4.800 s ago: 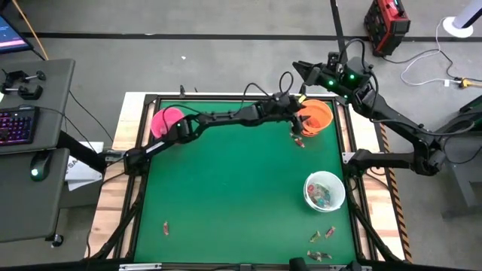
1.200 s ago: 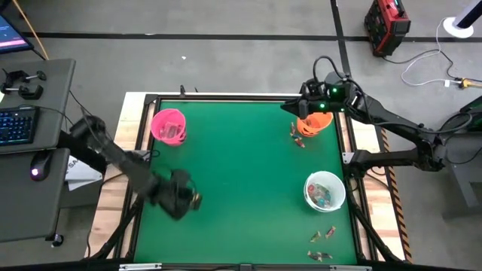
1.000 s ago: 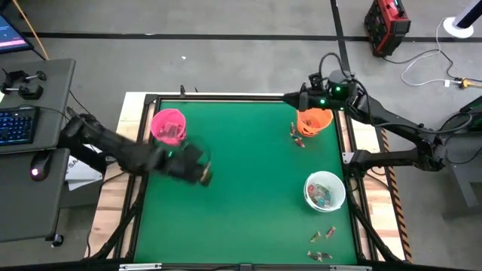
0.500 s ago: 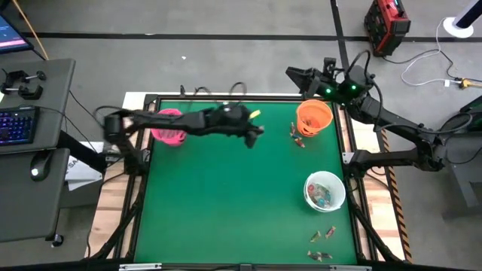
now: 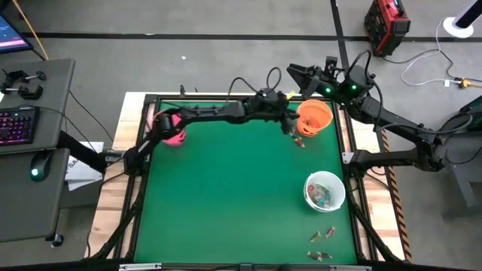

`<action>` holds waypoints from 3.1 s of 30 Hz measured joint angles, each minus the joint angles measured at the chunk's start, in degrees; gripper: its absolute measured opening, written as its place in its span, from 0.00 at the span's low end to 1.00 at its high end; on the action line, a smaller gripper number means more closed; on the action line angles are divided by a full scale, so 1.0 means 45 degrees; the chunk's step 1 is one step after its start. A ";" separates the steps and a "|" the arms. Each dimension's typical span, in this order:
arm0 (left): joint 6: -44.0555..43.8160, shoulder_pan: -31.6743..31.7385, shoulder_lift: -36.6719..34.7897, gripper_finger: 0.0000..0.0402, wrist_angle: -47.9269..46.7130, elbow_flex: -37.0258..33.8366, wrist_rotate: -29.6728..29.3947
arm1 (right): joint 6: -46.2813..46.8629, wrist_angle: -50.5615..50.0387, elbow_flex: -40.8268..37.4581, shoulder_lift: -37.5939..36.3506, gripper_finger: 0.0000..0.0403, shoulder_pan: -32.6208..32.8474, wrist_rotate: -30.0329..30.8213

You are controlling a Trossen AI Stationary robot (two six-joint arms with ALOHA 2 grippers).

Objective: Sort candy by brand, put in halloween buckets
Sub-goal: Put the pink candy into the orange bucket

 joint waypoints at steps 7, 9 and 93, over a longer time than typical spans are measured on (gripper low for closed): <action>0.0321 0.0360 0.2179 0.11 0.1033 0.2679 0.0048 | 0.0097 -0.0012 0.0000 0.0000 0.68 0.0000 0.0673; 0.0428 0.0427 0.2530 0.15 0.1351 0.2953 -0.0100 | 0.0094 -0.0012 0.0000 0.0000 0.68 0.0000 0.0772; 0.0173 0.3179 -1.3620 0.00 0.1447 -1.3563 0.1741 | 0.3621 -1.4974 -0.1488 0.6909 0.68 0.3982 0.3984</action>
